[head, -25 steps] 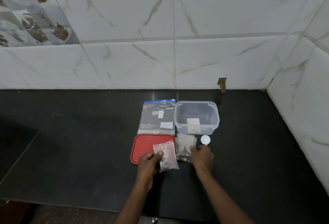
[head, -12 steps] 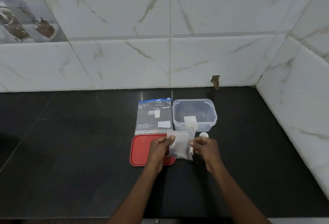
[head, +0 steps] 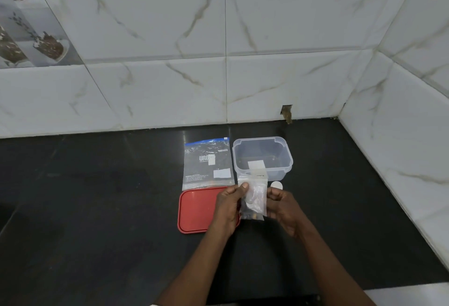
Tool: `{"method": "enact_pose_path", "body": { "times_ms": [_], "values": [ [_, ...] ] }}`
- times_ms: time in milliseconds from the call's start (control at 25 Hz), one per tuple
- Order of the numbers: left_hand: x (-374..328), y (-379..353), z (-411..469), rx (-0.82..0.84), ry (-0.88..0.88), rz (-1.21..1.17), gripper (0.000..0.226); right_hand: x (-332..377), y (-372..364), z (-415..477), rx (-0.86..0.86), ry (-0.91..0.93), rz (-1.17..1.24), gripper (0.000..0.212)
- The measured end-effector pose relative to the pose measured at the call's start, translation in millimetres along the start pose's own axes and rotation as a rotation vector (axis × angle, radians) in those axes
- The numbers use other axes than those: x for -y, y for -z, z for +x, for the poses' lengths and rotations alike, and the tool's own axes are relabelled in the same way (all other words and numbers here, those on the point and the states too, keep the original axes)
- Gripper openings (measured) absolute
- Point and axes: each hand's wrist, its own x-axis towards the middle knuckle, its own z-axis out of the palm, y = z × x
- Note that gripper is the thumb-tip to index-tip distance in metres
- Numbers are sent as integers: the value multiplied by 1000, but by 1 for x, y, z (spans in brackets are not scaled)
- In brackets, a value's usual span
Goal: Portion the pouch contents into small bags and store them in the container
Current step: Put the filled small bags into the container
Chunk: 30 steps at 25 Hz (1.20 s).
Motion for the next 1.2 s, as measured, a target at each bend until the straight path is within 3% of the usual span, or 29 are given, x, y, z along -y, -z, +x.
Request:
{"method": "enact_pose_path", "body": {
  "times_ms": [160,360,520,640,760,960,1080,1200],
  "values": [
    [4,0,0,-101,-180,54,8,-3,-10,0,-140,18,53,18],
    [3,3,0,-193,-289,155,51,-8,-30,7,-256,129,-13,14],
    [7,2,-2,-242,-272,186,13,-10,-35,15,-388,111,80,4],
    [7,9,-5,-165,-229,216,23,-8,-37,18,-446,96,163,6],
    [3,15,-7,-12,-158,279,11,-4,-36,21,-493,110,188,5],
    [-17,-1,-4,16,-177,336,6,16,-31,29,-516,144,134,3],
    [-34,-21,12,27,-221,407,18,41,-22,44,-546,183,58,8],
    [-43,-47,30,-39,-226,447,7,60,-3,60,-598,244,-70,5]
  ]
}}
